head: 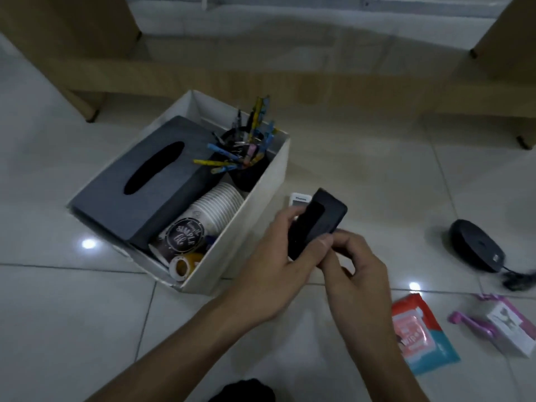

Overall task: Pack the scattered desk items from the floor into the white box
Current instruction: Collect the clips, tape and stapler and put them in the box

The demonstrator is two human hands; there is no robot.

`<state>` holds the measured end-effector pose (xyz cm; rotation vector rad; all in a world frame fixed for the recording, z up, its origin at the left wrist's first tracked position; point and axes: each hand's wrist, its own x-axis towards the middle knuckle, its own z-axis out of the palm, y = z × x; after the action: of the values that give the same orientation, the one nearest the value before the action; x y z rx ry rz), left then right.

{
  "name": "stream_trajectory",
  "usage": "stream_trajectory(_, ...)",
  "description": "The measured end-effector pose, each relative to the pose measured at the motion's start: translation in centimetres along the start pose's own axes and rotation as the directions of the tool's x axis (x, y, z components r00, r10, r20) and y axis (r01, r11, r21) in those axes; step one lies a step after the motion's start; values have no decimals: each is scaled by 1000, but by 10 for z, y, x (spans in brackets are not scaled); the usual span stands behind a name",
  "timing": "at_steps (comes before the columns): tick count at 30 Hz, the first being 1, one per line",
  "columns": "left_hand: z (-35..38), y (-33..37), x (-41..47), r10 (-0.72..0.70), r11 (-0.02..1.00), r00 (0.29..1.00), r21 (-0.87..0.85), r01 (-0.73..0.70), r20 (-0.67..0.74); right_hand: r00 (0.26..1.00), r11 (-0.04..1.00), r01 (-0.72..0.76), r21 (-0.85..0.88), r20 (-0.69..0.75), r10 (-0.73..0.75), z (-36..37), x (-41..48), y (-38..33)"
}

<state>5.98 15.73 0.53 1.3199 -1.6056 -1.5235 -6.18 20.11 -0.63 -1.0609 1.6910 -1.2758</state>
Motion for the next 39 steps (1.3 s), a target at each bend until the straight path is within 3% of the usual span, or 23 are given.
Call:
stream_trajectory(3, -46, 26, -14, 85, 995, 977, 65, -74, -196, 958, 976, 207, 73, 187, -217, 19, 2, -37)
stream_trajectory(6, -88, 35, -24, 53, 993, 941, 116, -15, -334, 875, 961, 215, 175, 403, -269, 42, 6, -45)
stream_trajectory(9, -114, 30, -26, -53, 993, 893, 68, 93, -447, 825, 964, 193, 182, 501, -260, 62, 8, -45)
stream_trajectory(11, -127, 19, -20, -107, 983, 870, 81, 166, -481, 832, 968, 164, 189, 501, -239, 69, 9, -41)
stream_trajectory(14, -140, -3, -4, -105, 905, 879, 321, 279, -466, 848, 974, 135, 182, 487, -208, 70, 9, -31)
stream_trajectory(20, -123, -11, 25, 8, 742, 883, 595, 309, -469, 884, 991, 94, 93, 450, -126, 60, 11, -22)
stream_trajectory(26, -103, -17, 45, 111, 722, 870, 640, 263, -481, 904, 994, 70, 81, 417, -97, 54, 10, -18)
stream_trajectory(35, -121, -26, 49, 29, 802, 926, 562, 203, -376, 908, 997, 62, 47, 413, -76, 54, 8, -15)
stream_trajectory(39, -94, -28, 53, 189, 732, 925, 675, 90, -328, 903, 997, 73, 30, 422, -79, 55, 9, -16)
